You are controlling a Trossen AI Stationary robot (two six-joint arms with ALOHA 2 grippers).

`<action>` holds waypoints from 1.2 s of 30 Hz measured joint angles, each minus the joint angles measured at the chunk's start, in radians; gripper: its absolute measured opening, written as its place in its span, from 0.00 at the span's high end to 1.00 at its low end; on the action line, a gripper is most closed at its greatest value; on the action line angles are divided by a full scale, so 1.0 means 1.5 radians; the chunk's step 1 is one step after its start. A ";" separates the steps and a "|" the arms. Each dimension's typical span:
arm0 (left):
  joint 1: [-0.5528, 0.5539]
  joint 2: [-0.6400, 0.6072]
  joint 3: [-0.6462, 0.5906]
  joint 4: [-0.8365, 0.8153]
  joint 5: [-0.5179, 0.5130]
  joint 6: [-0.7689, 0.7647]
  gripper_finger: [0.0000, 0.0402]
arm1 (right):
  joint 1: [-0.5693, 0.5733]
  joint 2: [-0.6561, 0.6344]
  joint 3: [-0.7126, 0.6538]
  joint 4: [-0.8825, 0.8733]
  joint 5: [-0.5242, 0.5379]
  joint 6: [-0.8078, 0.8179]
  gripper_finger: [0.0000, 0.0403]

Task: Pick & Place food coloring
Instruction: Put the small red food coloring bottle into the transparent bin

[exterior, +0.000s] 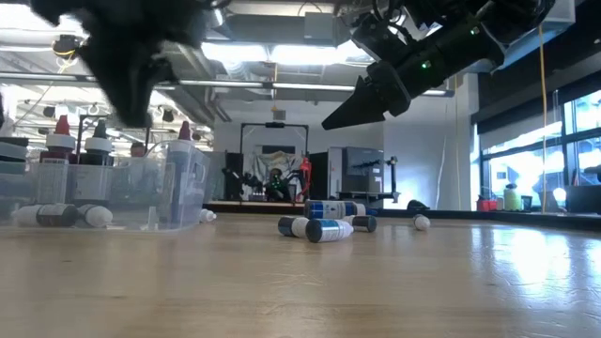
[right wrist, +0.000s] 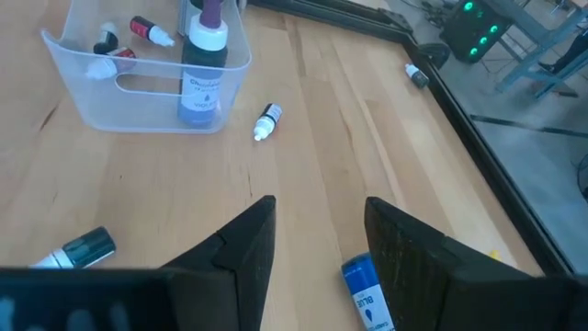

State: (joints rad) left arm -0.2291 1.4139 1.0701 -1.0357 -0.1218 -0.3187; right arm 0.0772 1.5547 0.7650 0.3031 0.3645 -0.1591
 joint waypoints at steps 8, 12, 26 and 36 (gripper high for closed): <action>-0.050 0.000 -0.100 0.102 -0.033 -0.071 0.79 | 0.000 0.000 0.000 0.001 0.000 0.000 0.57; -0.059 0.000 -0.131 0.104 -0.035 -0.114 0.79 | 0.000 0.000 0.000 0.002 0.000 0.001 0.57; -0.069 0.000 -0.176 0.181 -0.024 -0.135 0.79 | 0.000 0.000 0.000 0.002 0.000 -0.001 0.57; -0.069 0.000 -0.176 0.182 -0.023 -0.134 0.73 | 0.000 0.000 0.000 0.002 0.000 -0.002 0.57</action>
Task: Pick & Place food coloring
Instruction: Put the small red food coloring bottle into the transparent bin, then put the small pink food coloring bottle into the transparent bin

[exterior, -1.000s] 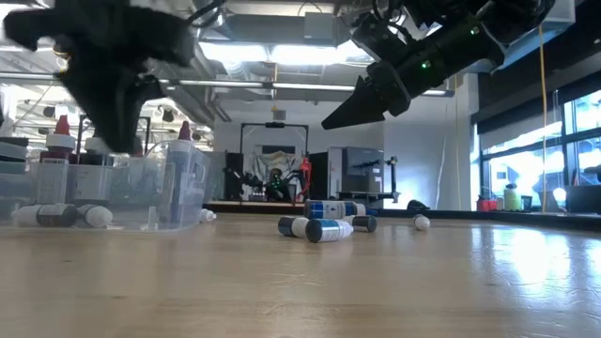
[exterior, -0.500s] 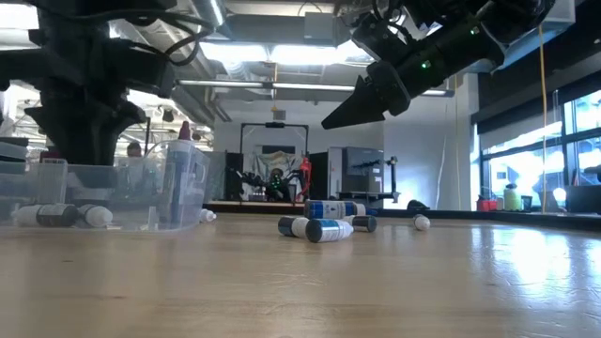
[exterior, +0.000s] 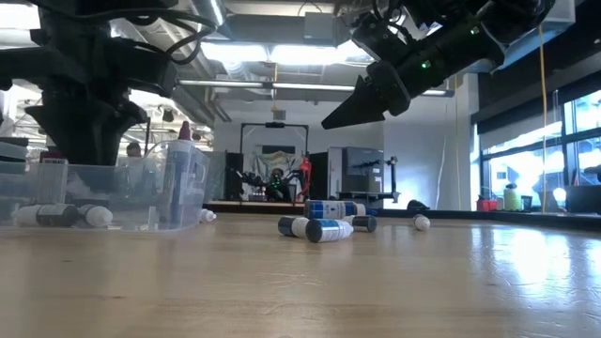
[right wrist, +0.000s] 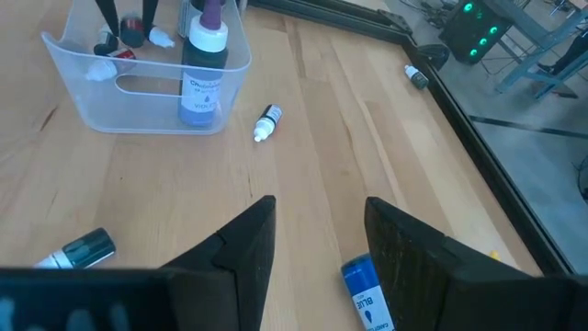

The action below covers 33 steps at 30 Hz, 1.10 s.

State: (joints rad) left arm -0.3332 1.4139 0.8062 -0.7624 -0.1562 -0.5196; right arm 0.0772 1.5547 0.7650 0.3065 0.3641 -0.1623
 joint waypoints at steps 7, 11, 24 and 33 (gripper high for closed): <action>0.000 0.000 0.005 -0.008 0.019 0.006 0.61 | 0.000 0.000 0.000 0.006 0.000 0.000 0.57; -0.001 -0.023 0.029 -0.008 0.028 0.024 0.59 | 0.000 0.000 0.000 0.050 -0.002 0.000 0.57; -0.005 -0.252 -0.059 0.325 0.008 0.247 0.59 | -0.026 0.110 0.001 0.294 -0.063 -0.003 0.57; -0.005 -0.332 -0.135 0.460 -0.024 0.324 0.60 | -0.055 0.295 0.078 0.446 -0.122 -0.035 0.57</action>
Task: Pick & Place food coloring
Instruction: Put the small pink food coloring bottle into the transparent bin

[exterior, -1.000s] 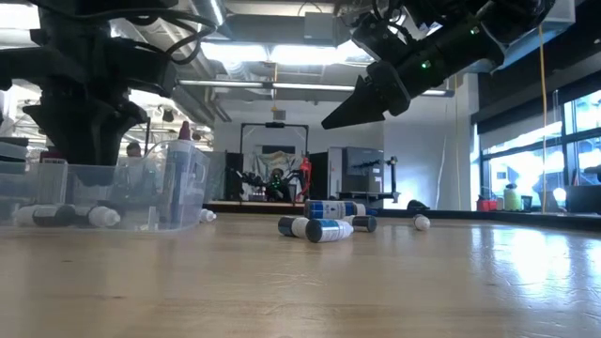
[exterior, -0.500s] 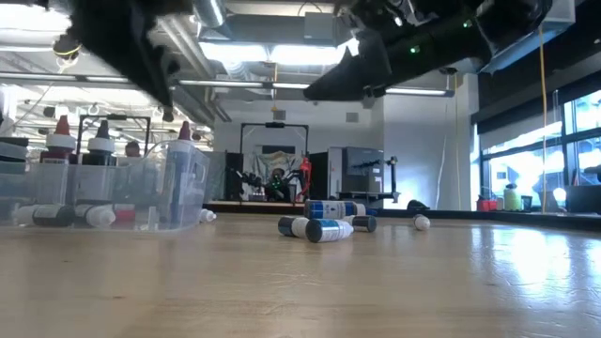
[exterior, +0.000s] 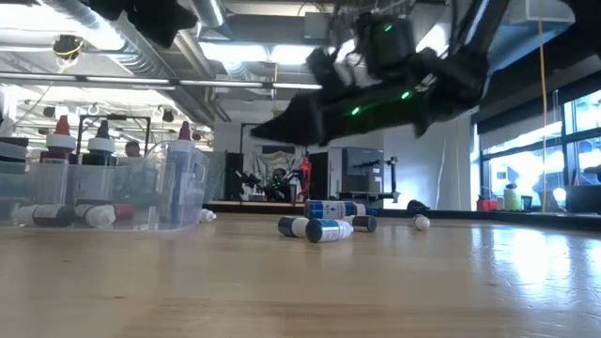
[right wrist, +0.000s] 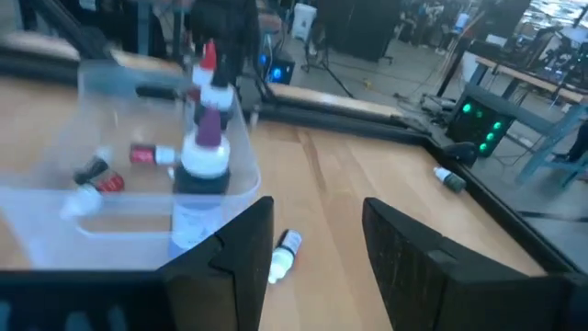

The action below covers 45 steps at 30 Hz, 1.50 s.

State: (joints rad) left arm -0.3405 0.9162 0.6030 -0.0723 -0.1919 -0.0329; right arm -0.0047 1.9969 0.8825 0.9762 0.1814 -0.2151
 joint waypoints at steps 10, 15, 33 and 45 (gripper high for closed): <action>0.000 0.010 -0.006 0.003 0.001 0.008 0.59 | -0.016 0.119 0.114 -0.042 -0.019 0.005 0.48; 0.000 0.011 -0.006 0.002 0.001 0.008 0.60 | -0.022 0.143 0.140 -0.083 -0.018 0.010 0.38; 0.000 0.011 -0.006 -0.003 0.001 0.007 0.60 | -0.037 0.234 0.269 -0.220 -0.017 0.083 0.35; 0.000 0.011 -0.006 -0.004 0.000 0.007 0.60 | -0.038 0.235 0.277 -0.242 -0.012 0.090 0.47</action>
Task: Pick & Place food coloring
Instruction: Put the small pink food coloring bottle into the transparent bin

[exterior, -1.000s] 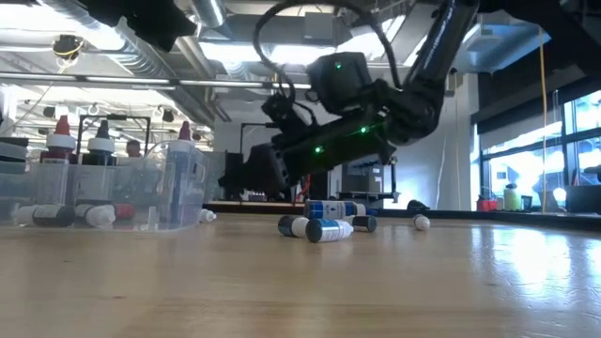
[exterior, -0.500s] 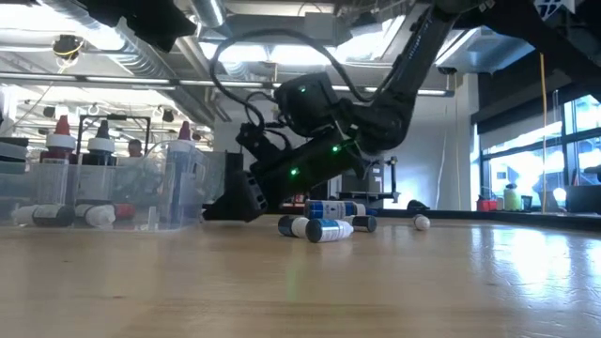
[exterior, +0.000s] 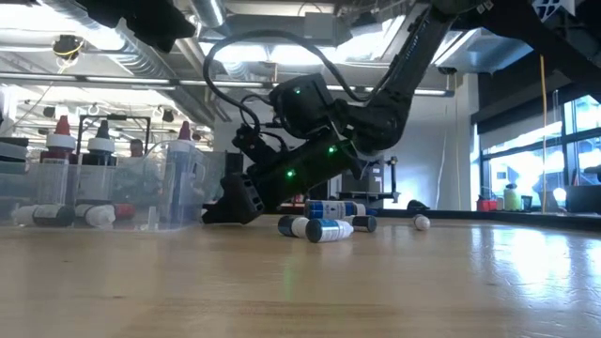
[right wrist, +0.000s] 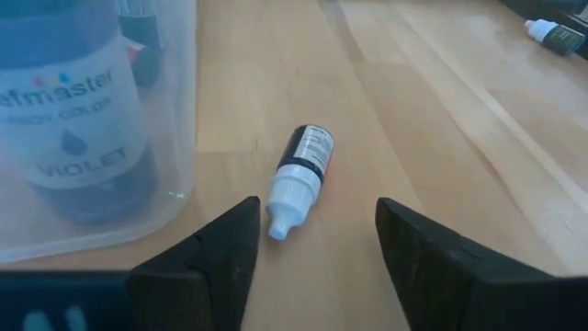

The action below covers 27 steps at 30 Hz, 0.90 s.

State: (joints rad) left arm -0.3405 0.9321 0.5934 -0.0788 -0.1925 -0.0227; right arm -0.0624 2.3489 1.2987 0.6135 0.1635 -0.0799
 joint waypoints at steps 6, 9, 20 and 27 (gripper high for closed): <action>0.000 0.000 0.000 0.000 0.000 0.000 0.59 | 0.000 0.000 0.000 -0.003 0.000 -0.001 0.59; 0.000 0.000 0.000 0.000 0.000 0.000 0.59 | 0.000 0.000 0.000 -0.003 0.000 -0.003 0.66; 0.000 0.000 0.000 0.000 0.000 0.000 0.60 | 0.000 0.000 0.000 -0.005 0.000 -0.022 0.83; 0.000 0.000 0.000 0.000 0.000 0.000 0.59 | 0.000 0.000 0.000 -0.005 0.000 -0.022 0.80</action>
State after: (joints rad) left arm -0.3405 0.9321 0.5934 -0.0788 -0.1928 -0.0227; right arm -0.0628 2.3489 1.2987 0.6067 0.1639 -0.1135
